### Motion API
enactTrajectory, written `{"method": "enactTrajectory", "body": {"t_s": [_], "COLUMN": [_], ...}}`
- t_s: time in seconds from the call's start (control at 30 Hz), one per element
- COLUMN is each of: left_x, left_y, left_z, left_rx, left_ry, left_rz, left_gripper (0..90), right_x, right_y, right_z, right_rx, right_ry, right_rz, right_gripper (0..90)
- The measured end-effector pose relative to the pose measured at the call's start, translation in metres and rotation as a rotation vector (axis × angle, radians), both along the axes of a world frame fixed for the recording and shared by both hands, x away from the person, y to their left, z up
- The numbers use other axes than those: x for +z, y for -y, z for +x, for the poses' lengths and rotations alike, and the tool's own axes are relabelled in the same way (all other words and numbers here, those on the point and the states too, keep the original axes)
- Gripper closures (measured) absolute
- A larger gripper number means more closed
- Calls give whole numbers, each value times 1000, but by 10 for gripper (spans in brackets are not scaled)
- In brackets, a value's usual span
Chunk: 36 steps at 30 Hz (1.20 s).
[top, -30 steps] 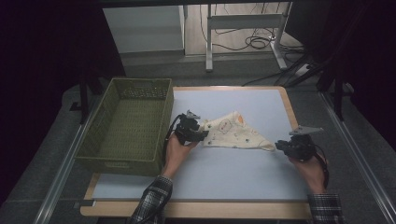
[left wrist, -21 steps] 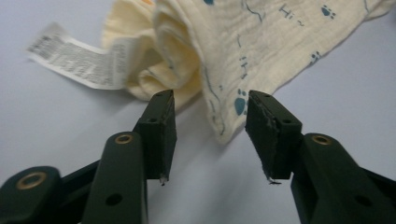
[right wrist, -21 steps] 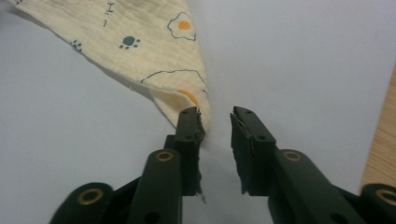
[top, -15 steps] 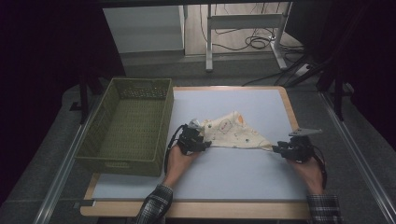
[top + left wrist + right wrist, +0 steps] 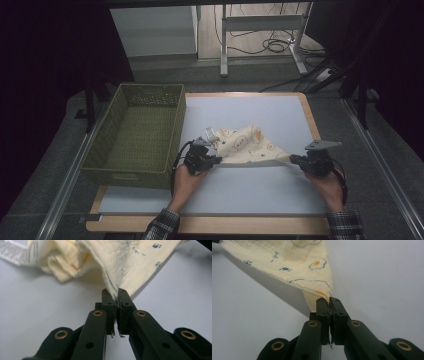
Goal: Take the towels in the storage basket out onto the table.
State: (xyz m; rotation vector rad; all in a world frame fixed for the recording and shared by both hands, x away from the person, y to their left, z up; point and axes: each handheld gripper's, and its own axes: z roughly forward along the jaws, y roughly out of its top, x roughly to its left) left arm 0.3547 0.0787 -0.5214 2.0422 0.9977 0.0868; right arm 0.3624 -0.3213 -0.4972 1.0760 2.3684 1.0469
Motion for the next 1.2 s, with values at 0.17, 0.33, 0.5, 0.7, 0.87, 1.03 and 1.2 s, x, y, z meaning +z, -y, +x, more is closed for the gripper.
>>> {"method": "enactTrajectory", "body": {"t_s": [0.17,0.33,0.5,0.7,0.87,1.03,1.2], "left_x": [0,-5,-14,-2,8,14,24], "left_y": [-7,-16,-24,-18,-3,8,23], "left_z": [-26,-50,-68,-62,-41,-14,17], "left_rx": [-10,-17,-14,34,39,25,1], "left_ry": [-15,-41,-49,29,90,96,90], "left_rz": [13,28,40,59,89,114,123], "left_gripper": [845,829,716,433,363,481,594], "right_x": [6,9,6,11,19,11,5], "right_y": [-4,-8,-10,-4,-5,-14,-24], "right_z": [-21,-42,-65,-72,-56,-28,-3], "right_rx": [49,94,125,120,103,91,87], "right_ry": [18,28,-4,-6,11,-1,-12], "right_rz": [-1,-8,-15,-13,-5,13,22], "right_gripper": [864,864,855,738,722,744,773]}}
